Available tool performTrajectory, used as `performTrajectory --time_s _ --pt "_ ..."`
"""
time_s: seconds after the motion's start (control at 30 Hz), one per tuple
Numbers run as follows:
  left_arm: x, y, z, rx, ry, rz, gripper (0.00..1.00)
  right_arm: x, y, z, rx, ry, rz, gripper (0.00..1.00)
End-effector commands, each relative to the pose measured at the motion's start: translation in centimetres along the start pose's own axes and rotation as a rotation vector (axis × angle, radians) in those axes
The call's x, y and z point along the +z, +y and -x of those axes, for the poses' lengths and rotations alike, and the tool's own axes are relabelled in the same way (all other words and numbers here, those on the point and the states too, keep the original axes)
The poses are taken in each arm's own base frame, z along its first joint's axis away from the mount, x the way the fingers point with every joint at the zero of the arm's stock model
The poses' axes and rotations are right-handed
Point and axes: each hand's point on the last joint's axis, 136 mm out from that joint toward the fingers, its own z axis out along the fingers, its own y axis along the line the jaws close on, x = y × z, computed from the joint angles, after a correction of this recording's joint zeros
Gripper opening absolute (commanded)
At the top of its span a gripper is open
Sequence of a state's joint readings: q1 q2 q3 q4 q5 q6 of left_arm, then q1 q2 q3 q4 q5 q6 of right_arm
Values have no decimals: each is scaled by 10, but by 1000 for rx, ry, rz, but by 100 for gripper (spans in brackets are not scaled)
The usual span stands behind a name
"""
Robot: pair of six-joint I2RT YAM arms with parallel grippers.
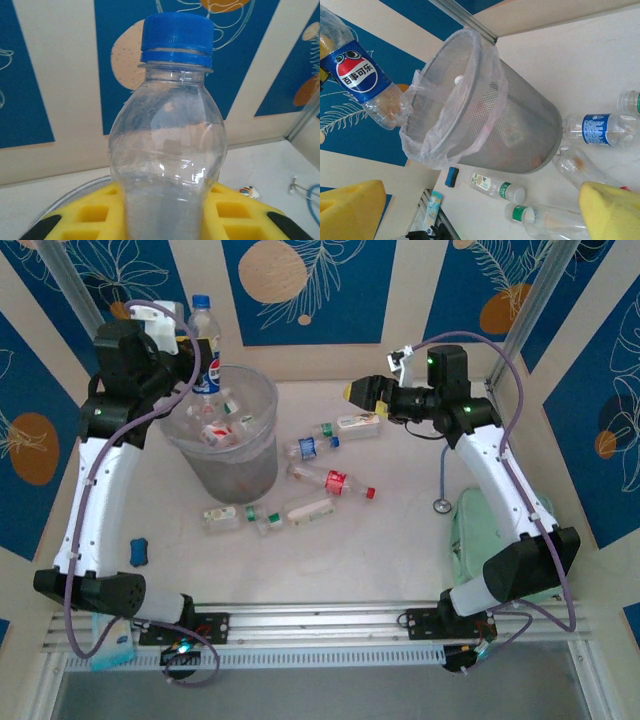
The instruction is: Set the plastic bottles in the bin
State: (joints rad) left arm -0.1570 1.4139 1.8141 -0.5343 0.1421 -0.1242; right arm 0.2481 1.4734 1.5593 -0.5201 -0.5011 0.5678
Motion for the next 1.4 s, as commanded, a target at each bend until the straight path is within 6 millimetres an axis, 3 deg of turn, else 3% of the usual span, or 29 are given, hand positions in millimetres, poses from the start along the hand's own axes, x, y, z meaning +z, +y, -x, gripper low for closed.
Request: performTrajectory --time_s 0.0,0.13,0.23,0.37,0.57,0.67,0.8,0.9,1.07,1.13,1.27,1.37 --pt "3 33 -7 38 -18 171 15 -9 8 -5 -6 -7 9 99" --pt "13 71 -36 92 -18 355 14 -13 4 -11 -7 0 -12 99" --pt "25 82 -61 99 -6 375 12 -15 2 -14 -4 4 -22 99" --pt "36 85 -96 28 55 363 12 -16 0 -18 -2 6 -30 99" --pt "35 88 -160 -119 221 380 13 -16 -1 -17 -3 0 -30 98" --pt "31 90 -183 -120 286 398 13 -15 -1 -17 -3 2 -30 98" --pt "33 74 -204 -128 323 301 17 -13 -3 -16 -4 2 -38 98" --pt "29 69 -193 -102 306 269 32 -12 -3 -16 -8 5 -42 98" --pt "19 55 -136 -26 262 219 74 -12 -4 -19 -14 12 -50 98" --pt "15 53 -112 8 237 219 85 -12 -4 -19 -14 10 -52 98" --pt "22 56 -73 78 200 229 89 -12 -4 -20 -16 15 -49 98" --pt "40 60 -51 104 187 236 82 -13 -4 -22 -17 23 -57 98"
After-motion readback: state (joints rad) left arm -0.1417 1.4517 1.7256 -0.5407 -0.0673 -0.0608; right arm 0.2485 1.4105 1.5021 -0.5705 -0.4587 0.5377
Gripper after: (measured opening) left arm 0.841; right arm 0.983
